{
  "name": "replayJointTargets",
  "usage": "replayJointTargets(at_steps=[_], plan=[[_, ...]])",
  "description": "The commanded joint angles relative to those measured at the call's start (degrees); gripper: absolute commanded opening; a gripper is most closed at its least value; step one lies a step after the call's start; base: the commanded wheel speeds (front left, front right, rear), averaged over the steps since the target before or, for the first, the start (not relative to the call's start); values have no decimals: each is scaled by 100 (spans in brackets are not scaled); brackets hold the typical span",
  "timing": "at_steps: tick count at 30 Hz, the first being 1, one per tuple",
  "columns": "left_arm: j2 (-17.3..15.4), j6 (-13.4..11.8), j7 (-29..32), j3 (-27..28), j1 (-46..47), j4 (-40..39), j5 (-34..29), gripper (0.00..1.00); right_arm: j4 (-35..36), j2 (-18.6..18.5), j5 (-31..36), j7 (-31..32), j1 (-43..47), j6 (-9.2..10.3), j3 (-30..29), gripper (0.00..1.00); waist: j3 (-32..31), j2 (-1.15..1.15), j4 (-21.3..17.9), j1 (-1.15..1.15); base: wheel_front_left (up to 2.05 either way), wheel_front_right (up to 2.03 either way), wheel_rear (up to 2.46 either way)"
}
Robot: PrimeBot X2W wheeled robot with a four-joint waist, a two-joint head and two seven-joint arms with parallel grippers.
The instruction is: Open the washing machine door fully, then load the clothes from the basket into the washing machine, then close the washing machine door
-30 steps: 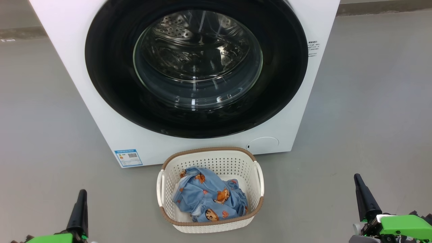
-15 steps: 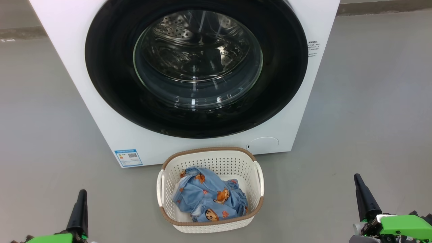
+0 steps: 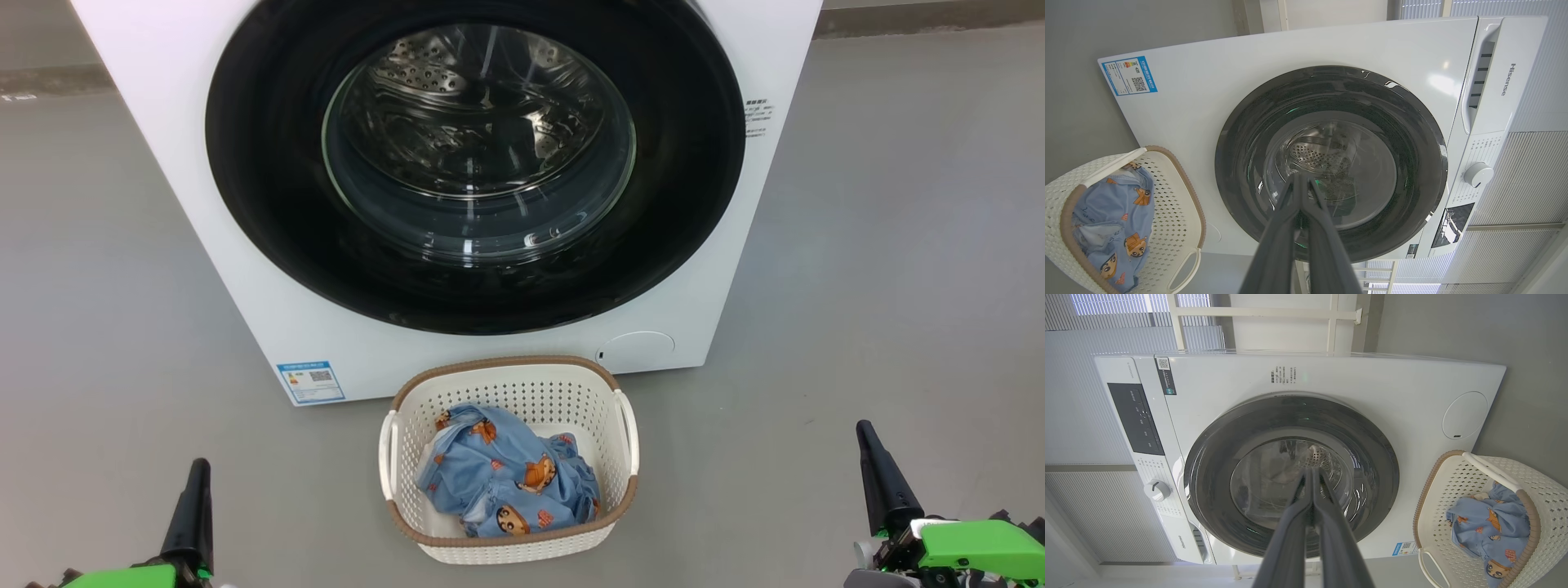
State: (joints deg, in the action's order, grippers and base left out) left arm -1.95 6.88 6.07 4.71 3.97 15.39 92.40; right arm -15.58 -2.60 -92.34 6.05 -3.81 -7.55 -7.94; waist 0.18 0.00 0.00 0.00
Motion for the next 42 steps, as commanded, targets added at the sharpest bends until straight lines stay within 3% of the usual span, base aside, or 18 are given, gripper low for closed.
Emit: replayJointTargets(at_steps=[1, 15, 16, 26, 31, 42], plan=[[-94, 61, 46, 187, 222, -135, -28, 0, 156, -28, 20, 47, -238, 6, 138, 0, 0, 0, 0, 0, 0, 0, 0], [-93, 61, 46, 187, 222, -135, -29, 0, 156, -28, 19, 46, -238, 6, 139, 0, 0, 0, 0, 0, 0, 0, 0], [5, -3, -4, 0, -5, 13, 1, 100, -18, 3, 0, -3, 6, 0, -1, 100, 0, 0, 0, 0, 0, 0, 0], [76, -5, -109, -107, -141, 193, -16, 100, -210, 70, 61, -117, 155, 0, 16, 100, -1, 0, 0, 13, 0, 0, 0], [69, -2, -195, -169, -149, 164, -38, 100, -163, 66, 137, -201, 176, 1, 9, 100, 11, 0, 0, 1, 0, 0, 0], [53, 3, -365, -263, -140, 122, -182, 100, -57, 58, 528, -369, 171, 1, -43, 100, 26, 0, -1, 0, 0, 0, 0]])
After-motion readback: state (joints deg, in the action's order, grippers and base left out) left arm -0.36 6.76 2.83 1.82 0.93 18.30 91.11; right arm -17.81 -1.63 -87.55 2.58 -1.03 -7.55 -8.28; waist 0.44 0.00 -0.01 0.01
